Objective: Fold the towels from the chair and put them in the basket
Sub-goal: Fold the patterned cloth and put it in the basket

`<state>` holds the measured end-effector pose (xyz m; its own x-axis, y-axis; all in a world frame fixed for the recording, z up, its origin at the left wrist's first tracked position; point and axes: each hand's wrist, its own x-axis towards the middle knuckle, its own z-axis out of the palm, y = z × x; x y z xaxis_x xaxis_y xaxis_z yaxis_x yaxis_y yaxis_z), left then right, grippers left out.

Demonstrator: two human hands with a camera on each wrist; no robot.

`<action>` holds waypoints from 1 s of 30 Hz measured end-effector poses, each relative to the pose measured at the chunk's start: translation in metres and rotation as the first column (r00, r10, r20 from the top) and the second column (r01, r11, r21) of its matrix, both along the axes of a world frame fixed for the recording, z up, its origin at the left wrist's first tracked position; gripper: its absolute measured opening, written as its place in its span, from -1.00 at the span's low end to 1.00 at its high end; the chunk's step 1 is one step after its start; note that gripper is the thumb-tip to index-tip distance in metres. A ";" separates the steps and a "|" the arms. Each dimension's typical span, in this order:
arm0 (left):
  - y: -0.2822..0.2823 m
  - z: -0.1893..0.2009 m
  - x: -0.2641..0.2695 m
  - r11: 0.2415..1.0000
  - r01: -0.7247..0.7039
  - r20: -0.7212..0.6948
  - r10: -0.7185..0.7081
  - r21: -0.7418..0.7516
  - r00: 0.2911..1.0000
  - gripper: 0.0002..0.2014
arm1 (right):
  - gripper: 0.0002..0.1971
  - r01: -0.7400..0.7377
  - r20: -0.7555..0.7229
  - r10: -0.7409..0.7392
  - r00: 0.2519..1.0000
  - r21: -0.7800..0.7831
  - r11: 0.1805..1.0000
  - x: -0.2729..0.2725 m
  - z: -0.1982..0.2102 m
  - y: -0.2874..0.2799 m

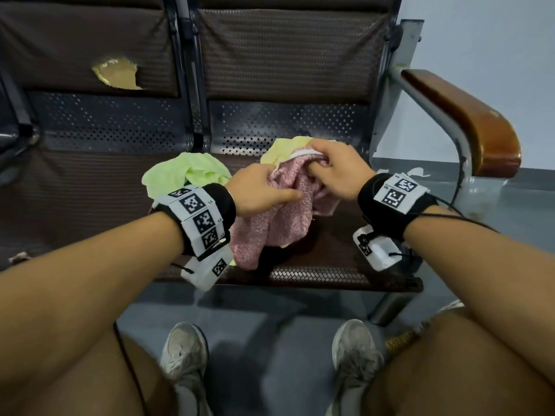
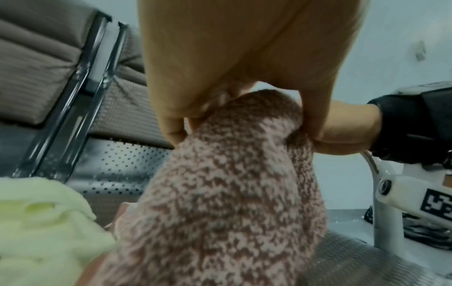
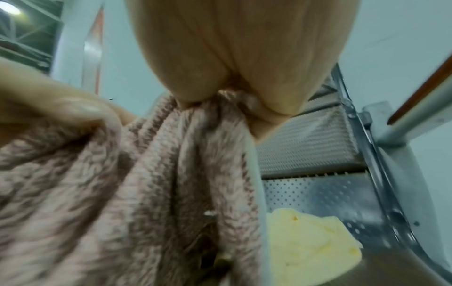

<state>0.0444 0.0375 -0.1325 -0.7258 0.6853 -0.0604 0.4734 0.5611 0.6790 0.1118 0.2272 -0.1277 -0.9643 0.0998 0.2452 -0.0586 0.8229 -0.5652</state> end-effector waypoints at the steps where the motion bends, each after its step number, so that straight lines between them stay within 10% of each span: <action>1: 0.001 -0.001 -0.002 1.000 -0.029 -0.036 0.030 0.009 0.999 -0.68 | -0.84 -0.009 -0.041 0.010 0.999 0.021 1.000 0.000 0.002 -0.002; 5: -0.001 0.008 -0.019 0.929 -0.324 -0.050 0.338 0.178 0.940 -0.81 | -0.81 0.154 0.066 -0.165 0.984 0.143 0.978 0.001 -0.001 0.012; 8: -0.004 0.009 -0.028 0.852 -0.453 0.212 0.407 0.264 0.889 -0.82 | -0.66 0.201 0.305 -0.280 0.910 0.266 0.943 0.004 -0.011 0.021; 13: -0.009 0.001 -0.037 0.755 -0.577 0.504 0.383 0.313 0.774 -0.95 | -0.63 0.249 0.154 -0.233 0.960 -0.092 0.964 -0.002 0.011 0.002; 16: -0.007 0.004 -0.039 0.724 -0.601 0.592 0.332 0.339 0.734 -0.86 | -0.76 0.151 0.040 -0.146 0.988 -0.284 0.947 -0.003 0.033 -0.020; 19: -0.007 0.004 -0.044 0.708 -0.612 0.553 0.369 0.353 0.747 -0.83 | -0.97 -0.004 0.034 0.009 0.999 -0.139 0.990 -0.001 0.039 -0.037; 26: -0.020 -0.005 -0.053 0.877 -0.461 0.545 0.323 0.134 0.774 -0.90 | -0.49 -0.196 0.038 0.194 0.980 0.055 0.979 0.003 0.035 -0.043; 30: -0.022 -0.003 -0.059 0.735 -0.631 0.568 0.418 0.246 0.709 -0.90 | -0.54 -0.258 0.211 0.240 0.948 0.059 0.964 0.007 0.021 -0.040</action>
<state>-0.0147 0.0156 -0.1360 -0.9280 0.2326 -0.2912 -0.2327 0.2487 0.9402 0.1188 0.1875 -0.1068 -0.9858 -0.1625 0.0422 -0.1609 0.8419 -0.5150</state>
